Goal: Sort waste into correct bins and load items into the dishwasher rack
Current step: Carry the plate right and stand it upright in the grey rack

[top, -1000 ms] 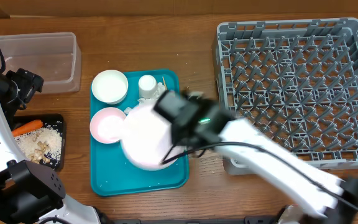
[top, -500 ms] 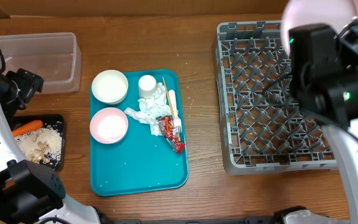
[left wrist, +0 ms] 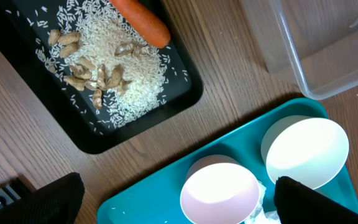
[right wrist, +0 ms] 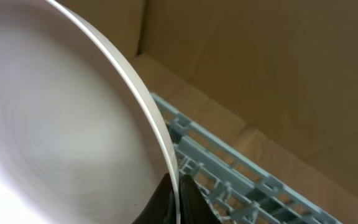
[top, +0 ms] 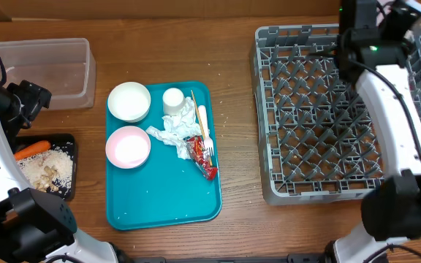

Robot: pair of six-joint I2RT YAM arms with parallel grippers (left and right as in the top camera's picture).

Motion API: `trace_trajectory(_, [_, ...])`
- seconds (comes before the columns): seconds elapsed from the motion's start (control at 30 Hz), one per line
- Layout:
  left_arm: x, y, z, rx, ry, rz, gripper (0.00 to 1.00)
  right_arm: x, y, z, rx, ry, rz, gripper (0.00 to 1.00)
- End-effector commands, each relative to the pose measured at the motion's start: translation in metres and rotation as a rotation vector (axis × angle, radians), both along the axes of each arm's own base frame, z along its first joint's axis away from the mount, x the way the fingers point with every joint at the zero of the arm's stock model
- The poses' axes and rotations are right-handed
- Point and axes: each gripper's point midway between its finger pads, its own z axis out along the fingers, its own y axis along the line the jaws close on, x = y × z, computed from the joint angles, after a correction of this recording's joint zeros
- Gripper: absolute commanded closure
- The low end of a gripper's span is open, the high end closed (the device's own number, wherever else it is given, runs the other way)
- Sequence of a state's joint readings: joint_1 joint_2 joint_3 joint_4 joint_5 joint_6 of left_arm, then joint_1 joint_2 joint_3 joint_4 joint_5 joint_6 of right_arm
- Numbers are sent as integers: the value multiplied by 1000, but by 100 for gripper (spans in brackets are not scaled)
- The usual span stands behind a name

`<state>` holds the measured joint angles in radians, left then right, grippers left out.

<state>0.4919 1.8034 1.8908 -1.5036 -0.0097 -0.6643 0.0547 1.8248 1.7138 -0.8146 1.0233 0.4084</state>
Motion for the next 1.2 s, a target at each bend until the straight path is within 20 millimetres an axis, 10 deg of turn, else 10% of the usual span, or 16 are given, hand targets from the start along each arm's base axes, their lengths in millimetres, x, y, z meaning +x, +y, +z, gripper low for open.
trace_trajectory(0.0, [-1, 0, -4, -15, 10, 16, 0, 18, 13, -11, 7, 110, 145, 96])
trace_trajectory(1.17, [-1, 0, -4, -15, 10, 16, 0, 22, 18, -49, -20, 259, 240, 96])
